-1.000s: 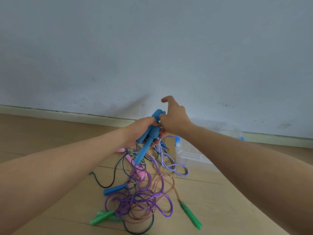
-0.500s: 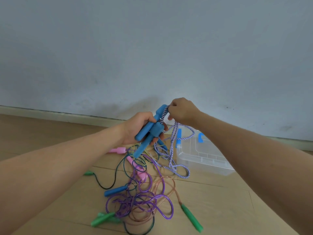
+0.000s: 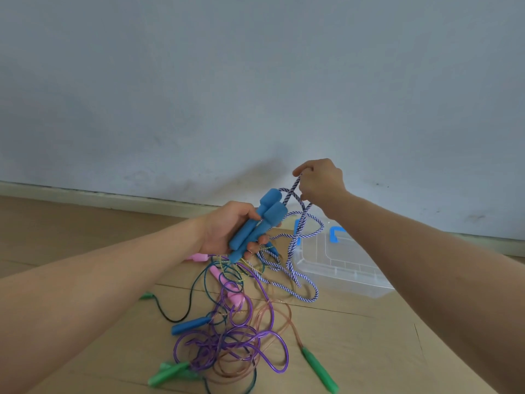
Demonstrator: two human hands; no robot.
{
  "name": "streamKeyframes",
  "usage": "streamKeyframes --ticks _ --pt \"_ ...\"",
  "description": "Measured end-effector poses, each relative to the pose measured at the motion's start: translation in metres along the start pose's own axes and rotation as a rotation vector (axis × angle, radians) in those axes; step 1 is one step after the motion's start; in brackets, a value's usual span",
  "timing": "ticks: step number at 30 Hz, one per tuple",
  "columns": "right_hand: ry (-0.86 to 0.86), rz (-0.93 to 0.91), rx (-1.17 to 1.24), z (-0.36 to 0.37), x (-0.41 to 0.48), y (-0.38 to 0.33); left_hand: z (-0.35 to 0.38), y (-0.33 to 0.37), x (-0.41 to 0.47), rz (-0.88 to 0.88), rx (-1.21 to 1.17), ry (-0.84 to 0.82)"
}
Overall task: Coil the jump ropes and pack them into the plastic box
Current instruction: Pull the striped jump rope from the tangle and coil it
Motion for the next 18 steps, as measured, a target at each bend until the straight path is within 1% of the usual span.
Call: streamKeyframes --ticks 2,3,5,6,8,10,13,16,18 --pt "-0.042 0.033 -0.134 0.008 0.002 0.008 0.0 -0.001 0.002 -0.005 0.048 -0.002" --pt "-0.087 0.022 -0.23 0.013 0.001 0.009 0.0 0.0 0.004 -0.002 0.073 0.008" --pt "-0.214 -0.089 -0.423 0.029 -0.004 0.005 0.002 0.0 0.006 0.003 0.083 0.036" --pt "-0.28 -0.166 -0.46 0.037 -0.007 0.002 0.003 0.001 0.007 0.009 0.074 0.046" --pt "-0.389 -0.245 -0.423 0.045 -0.014 -0.004 0.003 0.001 0.007 0.032 0.057 0.052" --pt "-0.429 -0.247 -0.388 0.046 -0.016 -0.005 0.002 0.003 0.006 0.052 0.041 0.041" --pt "-0.423 -0.216 -0.327 0.042 -0.014 -0.005 -0.001 0.004 0.002 0.047 0.031 0.004" --pt "-0.405 -0.138 -0.165 0.037 -0.012 -0.005 -0.002 0.004 0.001 0.012 0.005 -0.011" --pt "-0.401 -0.072 -0.068 0.036 -0.01 -0.001 0.001 0.008 0.001 0.026 -0.016 -0.037"
Point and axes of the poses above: each hand's wrist, its own x-axis towards the middle knuckle, its own z-axis out of the palm, y = z × x, the point moved 8 cm from there along x, towards the middle knuckle
